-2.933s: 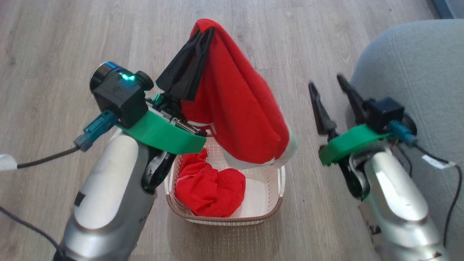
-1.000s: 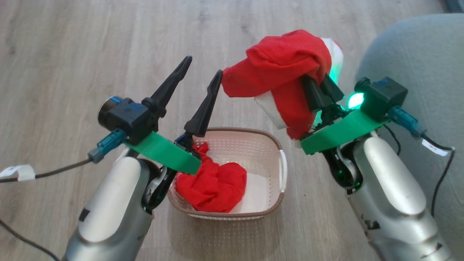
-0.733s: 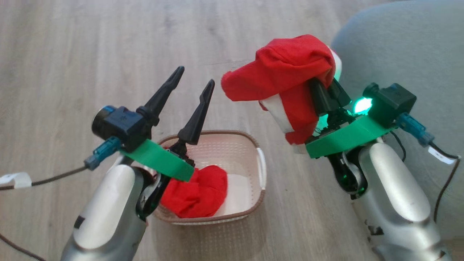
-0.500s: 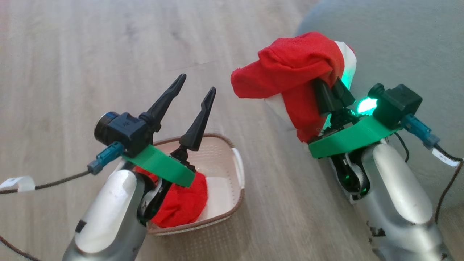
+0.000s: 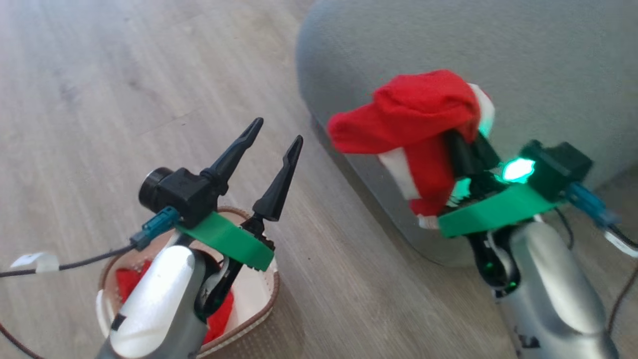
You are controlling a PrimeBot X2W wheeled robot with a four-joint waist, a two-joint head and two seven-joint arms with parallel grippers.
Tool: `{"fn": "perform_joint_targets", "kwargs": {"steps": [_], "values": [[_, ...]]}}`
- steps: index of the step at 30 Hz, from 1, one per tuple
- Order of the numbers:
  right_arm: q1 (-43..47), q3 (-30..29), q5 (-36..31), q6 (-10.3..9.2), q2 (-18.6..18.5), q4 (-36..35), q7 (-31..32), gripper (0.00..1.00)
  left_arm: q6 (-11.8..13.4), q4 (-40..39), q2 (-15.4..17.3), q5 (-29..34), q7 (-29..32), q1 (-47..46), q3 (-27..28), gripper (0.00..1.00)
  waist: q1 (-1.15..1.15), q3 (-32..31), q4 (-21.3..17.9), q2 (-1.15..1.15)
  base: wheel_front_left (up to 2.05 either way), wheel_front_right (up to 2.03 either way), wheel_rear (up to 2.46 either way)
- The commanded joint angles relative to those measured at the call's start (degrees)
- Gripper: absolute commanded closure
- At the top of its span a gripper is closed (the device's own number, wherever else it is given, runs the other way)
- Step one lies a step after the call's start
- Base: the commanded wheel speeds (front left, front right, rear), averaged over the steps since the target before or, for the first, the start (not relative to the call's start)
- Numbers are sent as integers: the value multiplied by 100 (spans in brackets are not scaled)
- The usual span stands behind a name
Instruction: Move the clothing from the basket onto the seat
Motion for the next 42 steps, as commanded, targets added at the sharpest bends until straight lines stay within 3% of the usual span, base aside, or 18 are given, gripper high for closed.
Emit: {"fn": "perform_joint_targets", "kwargs": {"steps": [1, 7, 15, 24, 34, 42], "values": [[42, -87, -26, -1, 34, -296, -37, 100, -7, -185, 49, 61, -28, -203, 178, 0, 0, 71, -181, 0, 0, 0, 0], [173, -606, -245, -1, 14, -543, -37, 100, -7, -254, 131, 41, -28, -271, -31, 0, 0, 418, -249, 0, 0, 0, 0], [-408, -1199, -745, -1, 1, -514, -37, 100, -7, -445, 466, -39, -28, -264, -185, 0, 0, 1077, -312, 0, 0, 0, 0], [-1614, -2278, -1268, -1, -99, 144, -37, 100, -7, -767, 1011, -183, -28, -544, -509, 0, 0, 2017, 23, 0, 0, 0, 0], [-3287, -3748, -1878, -1, -527, 1408, -6, 100, -7, -1213, 1727, -346, -28, -804, -663, 0, 0, 3188, 423, 0, 0, 0, 0], [-4284, -5162, -2611, -1, -933, 1680, 711, 100, -7, -1437, 2020, -430, -28, -904, -753, 0, 0, 3789, 787, 0, 0, 0, 0]]}}
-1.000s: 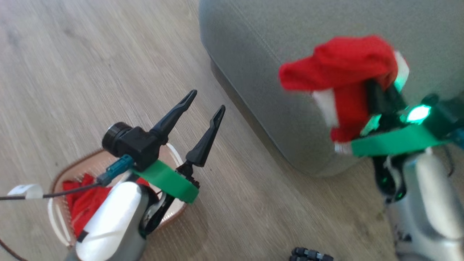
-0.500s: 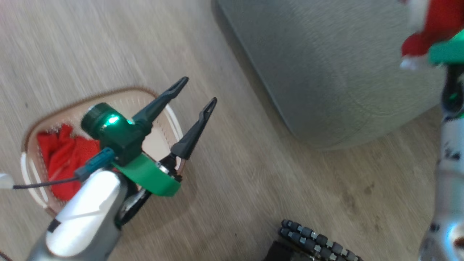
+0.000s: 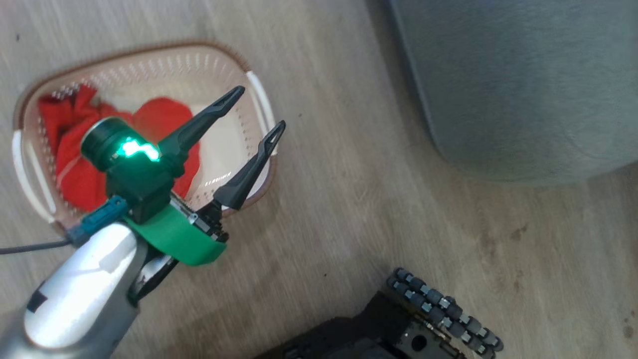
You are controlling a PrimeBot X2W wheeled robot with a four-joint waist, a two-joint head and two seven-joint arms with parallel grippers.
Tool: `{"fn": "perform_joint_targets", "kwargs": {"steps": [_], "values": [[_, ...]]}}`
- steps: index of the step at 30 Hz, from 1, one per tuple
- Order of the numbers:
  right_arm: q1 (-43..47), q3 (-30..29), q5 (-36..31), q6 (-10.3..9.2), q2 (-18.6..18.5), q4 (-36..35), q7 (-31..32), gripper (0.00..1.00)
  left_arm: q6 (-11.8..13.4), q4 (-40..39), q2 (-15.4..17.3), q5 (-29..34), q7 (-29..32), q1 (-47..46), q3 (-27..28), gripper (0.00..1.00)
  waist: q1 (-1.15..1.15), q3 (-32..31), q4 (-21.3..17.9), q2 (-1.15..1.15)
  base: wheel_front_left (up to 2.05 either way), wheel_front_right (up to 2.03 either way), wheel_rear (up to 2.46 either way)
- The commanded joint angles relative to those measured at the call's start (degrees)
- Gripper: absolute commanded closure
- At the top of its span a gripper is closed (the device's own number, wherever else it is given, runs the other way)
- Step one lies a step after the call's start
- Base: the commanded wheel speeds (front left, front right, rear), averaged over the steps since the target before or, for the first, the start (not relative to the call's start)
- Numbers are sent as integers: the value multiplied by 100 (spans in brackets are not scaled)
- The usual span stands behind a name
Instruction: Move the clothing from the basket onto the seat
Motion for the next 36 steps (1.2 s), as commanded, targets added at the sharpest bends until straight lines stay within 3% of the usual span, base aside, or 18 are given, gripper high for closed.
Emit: {"fn": "perform_joint_targets", "kwargs": {"steps": [1, 6, 12, 22, 23, 24, 25, 31, 36], "values": [[-231, -291, -160, -2, -181, -204, 281, 100, -7, -269, 189, -22, -28, -116, 146, 0, -1, 314, 268, 0, 0, 0, 0], [-486, -759, -411, -2, -188, -541, 953, 100, -7, -357, 311, -37, -28, -114, 137, 0, -1, 616, 457, 0, 0, 0, 0], [-452, -1348, -607, -2, 53, -1093, 1581, 100, -7, -443, 383, -21, -28, -127, 83, 0, -1, 891, 601, 0, 0, 0, 0], [-93, -2387, -979, -2, 643, -1557, 1748, 100, -7, -382, 379, -55, -28, -168, -55, 0, -1, 968, 737, 0, 0, 0, 0], [-44, -2375, -982, -2, 678, -1527, 1706, 74, -7, -370, 377, -65, -28, -184, -59, 0, -1, 964, 747, 0, 0, 0, 0], [-7, -2357, -956, -2, 712, -1481, 1646, 12, -7, -355, 374, -73, -28, -200, -62, 0, -1, 949, 756, 0, 0, 0, 0], [37, -2311, -925, -2, 739, -1409, 1591, 0, -7, -336, 367, -85, -28, -214, -63, 0, -1, 923, 765, 0, 0, 0, 0], [456, -1930, -862, -2, 752, -954, 1325, 0, -7, -183, 211, -121, -28, -268, -99, 0, -1, 614, 876, 0, 0, 0, 0], [916, -1344, -642, -2, 389, -443, 956, 0, -7, 16, -70, -134, -28, -242, -72, 0, -1, 155, 1019, 0, 0, 0, 0]]}}
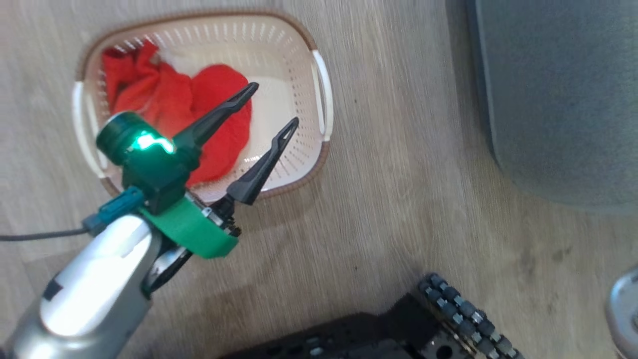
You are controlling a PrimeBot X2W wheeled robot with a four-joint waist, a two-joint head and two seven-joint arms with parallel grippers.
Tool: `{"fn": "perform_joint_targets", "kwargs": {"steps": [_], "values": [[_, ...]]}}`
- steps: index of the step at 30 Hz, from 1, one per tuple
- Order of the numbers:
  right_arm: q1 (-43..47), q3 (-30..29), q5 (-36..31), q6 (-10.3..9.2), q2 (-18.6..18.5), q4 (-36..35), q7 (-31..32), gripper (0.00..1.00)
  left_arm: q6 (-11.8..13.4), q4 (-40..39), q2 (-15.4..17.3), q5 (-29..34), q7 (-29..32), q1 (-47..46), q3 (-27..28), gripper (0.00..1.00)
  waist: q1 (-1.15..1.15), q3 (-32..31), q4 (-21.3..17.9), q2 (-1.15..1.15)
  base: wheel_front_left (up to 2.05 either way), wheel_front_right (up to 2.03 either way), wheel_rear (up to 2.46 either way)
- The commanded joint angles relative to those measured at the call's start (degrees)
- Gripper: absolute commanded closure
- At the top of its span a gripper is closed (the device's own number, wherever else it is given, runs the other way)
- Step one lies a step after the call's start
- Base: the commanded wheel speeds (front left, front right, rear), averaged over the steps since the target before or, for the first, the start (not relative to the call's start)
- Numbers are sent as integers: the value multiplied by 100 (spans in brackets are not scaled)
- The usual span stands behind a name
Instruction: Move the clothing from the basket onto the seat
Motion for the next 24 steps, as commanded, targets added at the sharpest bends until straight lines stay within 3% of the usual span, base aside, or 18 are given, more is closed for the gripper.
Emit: {"fn": "perform_joint_targets", "kwargs": {"steps": [1, 11, 24], "values": [[170, 150, 104, -2, -306, -107, -119, 0, -7, -106, 14, -64, -28, 27, 182, 0, 0, -300, 118, 0, 0, 0, 0], [1302, 1367, 585, -2, -635, 103, -772, 0, -7, 583, -588, -108, -28, 431, 640, 0, 0, -1566, 400, 0, 0, 0, 0], [2268, 3027, 1026, -2, -411, -58, -1111, 0, -7, 1244, -1144, 79, -28, 1101, 1770, 0, 0, -2881, 699, 0, 0, 0, 0]]}}
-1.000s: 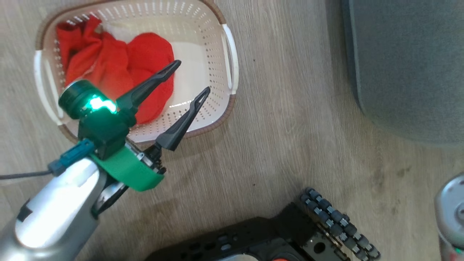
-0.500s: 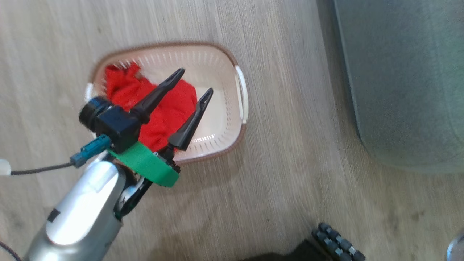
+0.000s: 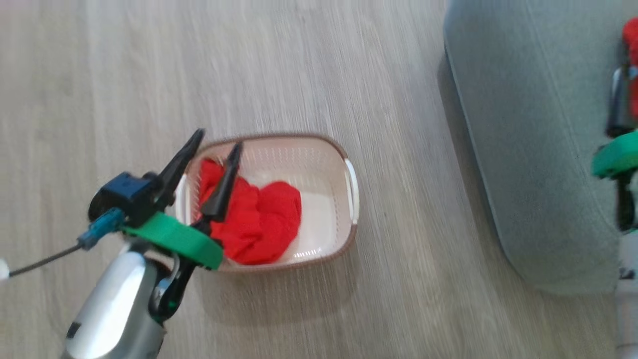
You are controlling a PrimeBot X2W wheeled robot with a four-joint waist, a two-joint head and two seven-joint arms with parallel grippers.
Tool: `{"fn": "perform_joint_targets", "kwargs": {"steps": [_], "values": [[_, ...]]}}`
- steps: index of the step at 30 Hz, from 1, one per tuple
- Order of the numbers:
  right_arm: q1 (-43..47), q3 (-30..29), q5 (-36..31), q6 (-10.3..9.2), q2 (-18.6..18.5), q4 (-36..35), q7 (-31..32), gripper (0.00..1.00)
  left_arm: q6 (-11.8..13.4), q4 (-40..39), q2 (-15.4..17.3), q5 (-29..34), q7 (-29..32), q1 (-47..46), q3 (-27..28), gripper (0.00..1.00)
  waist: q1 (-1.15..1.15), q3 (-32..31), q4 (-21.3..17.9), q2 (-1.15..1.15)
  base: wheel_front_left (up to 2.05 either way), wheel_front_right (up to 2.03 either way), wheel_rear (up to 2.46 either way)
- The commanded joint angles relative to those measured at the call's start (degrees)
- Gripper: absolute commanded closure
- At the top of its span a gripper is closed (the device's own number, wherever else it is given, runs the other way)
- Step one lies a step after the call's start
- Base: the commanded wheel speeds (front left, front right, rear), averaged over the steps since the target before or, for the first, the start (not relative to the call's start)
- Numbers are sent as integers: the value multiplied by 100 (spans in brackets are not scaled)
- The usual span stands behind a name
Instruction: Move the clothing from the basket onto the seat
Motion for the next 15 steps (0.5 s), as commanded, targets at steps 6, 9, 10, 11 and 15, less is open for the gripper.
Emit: {"fn": "perform_joint_targets", "kwargs": {"steps": [6, 9, 10, 11, 15], "values": [[277, 861, 493, -2, 19, -156, -284, 0, -7, 194, -169, 286, -28, 237, 965, 0, 1, -723, 313, 0, 0, 0, 0], [389, 1187, 696, -2, 100, -89, -396, 0, -7, 333, -281, 450, -28, 371, 1359, 0, 1, -882, 392, 0, 0, 0, 0], [431, 1293, 763, -2, 123, -60, -425, 0, -7, 383, -321, 504, -28, 411, 1476, 0, 1, -934, 426, 0, 0, 0, 0], [472, 1391, 835, -2, 142, -34, -452, 0, -7, 422, -365, 551, -28, 447, 1590, 0, 1, -983, 461, 0, 0, 0, 0], [656, 1759, 1048, -2, 171, 67, -526, 0, -7, 577, -502, 764, -28, 612, 1993, 0, 1, -1186, 596, 0, 0, 0, 0]]}}
